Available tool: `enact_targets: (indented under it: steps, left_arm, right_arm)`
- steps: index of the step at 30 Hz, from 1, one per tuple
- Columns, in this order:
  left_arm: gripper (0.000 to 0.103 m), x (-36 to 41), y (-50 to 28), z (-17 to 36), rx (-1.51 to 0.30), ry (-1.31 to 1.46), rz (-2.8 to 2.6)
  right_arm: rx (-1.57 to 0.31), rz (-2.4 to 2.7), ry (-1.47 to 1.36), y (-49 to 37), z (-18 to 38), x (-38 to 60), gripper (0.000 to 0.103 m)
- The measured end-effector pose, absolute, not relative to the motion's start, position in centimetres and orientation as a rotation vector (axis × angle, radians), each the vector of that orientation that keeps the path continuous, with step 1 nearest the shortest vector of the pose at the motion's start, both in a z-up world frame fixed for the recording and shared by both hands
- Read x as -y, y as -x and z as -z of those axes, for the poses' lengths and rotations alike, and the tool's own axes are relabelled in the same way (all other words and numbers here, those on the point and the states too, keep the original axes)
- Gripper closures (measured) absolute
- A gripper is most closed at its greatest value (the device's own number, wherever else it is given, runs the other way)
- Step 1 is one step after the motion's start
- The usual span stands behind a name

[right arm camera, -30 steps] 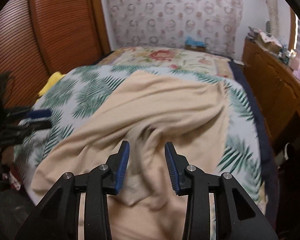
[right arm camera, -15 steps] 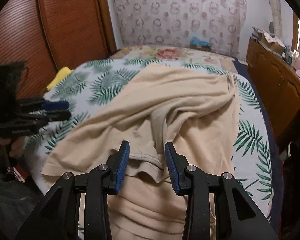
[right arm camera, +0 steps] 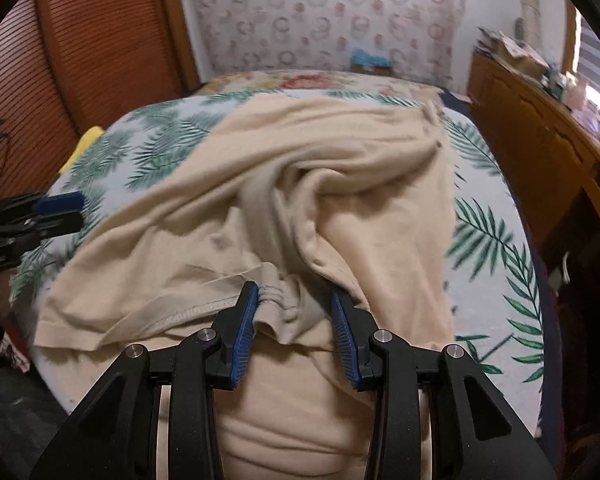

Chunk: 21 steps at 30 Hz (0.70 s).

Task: Fold small clothes
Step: 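Grasp the shirt hem with the right gripper and pull it straight, then release the hem from the right gripper and withdraw both grippers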

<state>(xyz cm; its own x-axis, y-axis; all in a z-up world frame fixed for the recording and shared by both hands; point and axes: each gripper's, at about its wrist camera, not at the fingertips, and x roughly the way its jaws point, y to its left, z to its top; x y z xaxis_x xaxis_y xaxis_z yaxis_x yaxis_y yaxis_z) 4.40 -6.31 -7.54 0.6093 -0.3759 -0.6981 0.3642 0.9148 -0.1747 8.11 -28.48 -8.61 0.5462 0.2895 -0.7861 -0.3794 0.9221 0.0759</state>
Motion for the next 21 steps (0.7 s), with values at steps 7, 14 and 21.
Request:
enact_targets:
  steps: [7,14,21]
  left_arm:
    - [0.066,7.0,-4.3,7.5,-0.806,0.011,0.451]
    - [0.066,7.3,-4.1,7.2,-0.794,0.023,0.479]
    - [0.066,8.1,-3.7,6.6,-0.783,0.014,0.503]
  right_arm:
    - [-0.901,-0.446,0.142,-7.5,8.5,28.3,0.093]
    - [-0.902,-0.483,0.159,-5.3,5.1,30.6,0.095]
    - [-0.984,-0.463,0.231,-2.4,1.6,33.2,0.096]
